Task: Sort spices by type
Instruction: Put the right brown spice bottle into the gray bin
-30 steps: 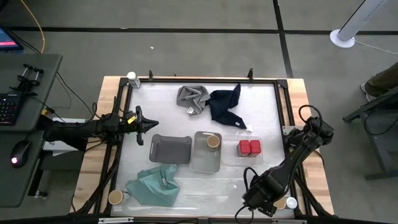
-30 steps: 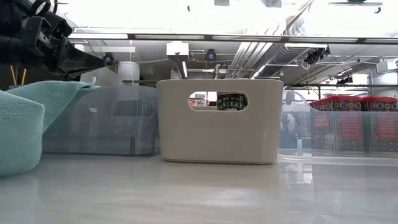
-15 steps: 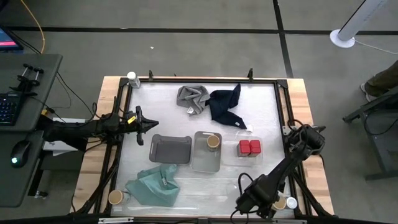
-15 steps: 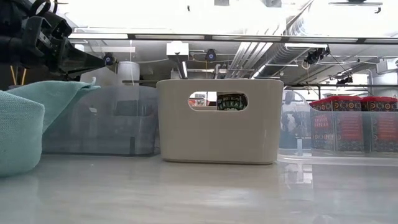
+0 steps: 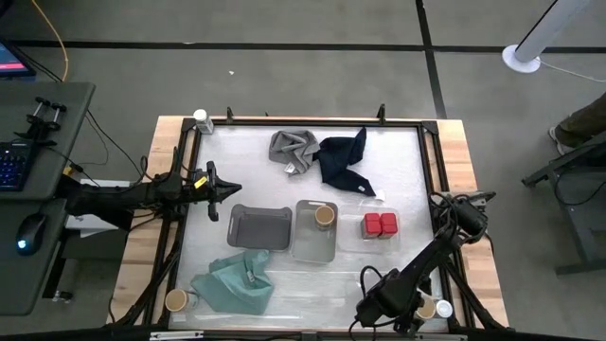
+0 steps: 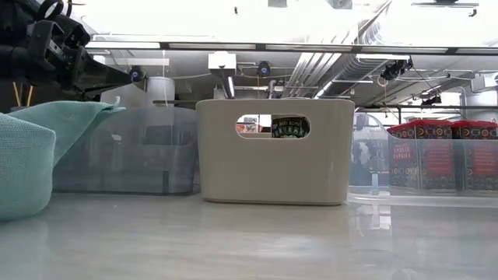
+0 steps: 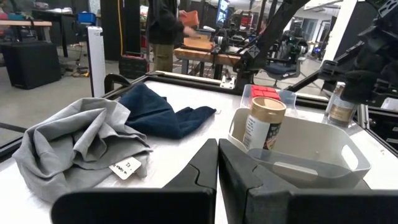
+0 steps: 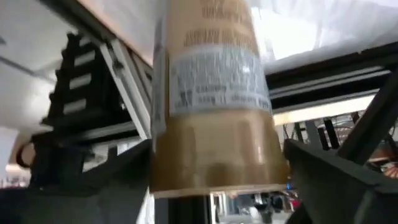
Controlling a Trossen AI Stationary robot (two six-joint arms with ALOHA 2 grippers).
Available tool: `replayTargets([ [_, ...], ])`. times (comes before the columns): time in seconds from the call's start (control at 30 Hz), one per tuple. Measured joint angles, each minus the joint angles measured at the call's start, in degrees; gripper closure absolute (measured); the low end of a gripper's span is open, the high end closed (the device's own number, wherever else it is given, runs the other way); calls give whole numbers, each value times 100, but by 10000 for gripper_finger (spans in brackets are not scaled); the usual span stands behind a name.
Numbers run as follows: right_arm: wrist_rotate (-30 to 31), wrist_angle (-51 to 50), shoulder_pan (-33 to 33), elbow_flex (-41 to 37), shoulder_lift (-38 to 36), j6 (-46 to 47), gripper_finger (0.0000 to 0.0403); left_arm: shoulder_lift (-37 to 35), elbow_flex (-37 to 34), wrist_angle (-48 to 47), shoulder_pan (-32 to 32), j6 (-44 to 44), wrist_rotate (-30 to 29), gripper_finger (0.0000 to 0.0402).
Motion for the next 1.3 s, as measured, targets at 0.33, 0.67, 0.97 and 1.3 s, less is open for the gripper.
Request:
replayTargets([
  [0.33, 92, -304, -158, 289, 0, -761, 131, 1, 0, -1, -1, 0, 0, 401],
  [0.67, 3260, -520, -1492, 2855, -518, -1556, 131, 0, 0, -1, -1, 0, 0, 401],
  [0.97, 3256, -524, -3288, 3772, -318, -2155, 131, 0, 2, 1, 0, 0, 0, 401],
  [1.3, 2656, -512, -3811, 3185, 187, -2734, 131, 0, 2, 1, -1, 0, 0, 401],
])
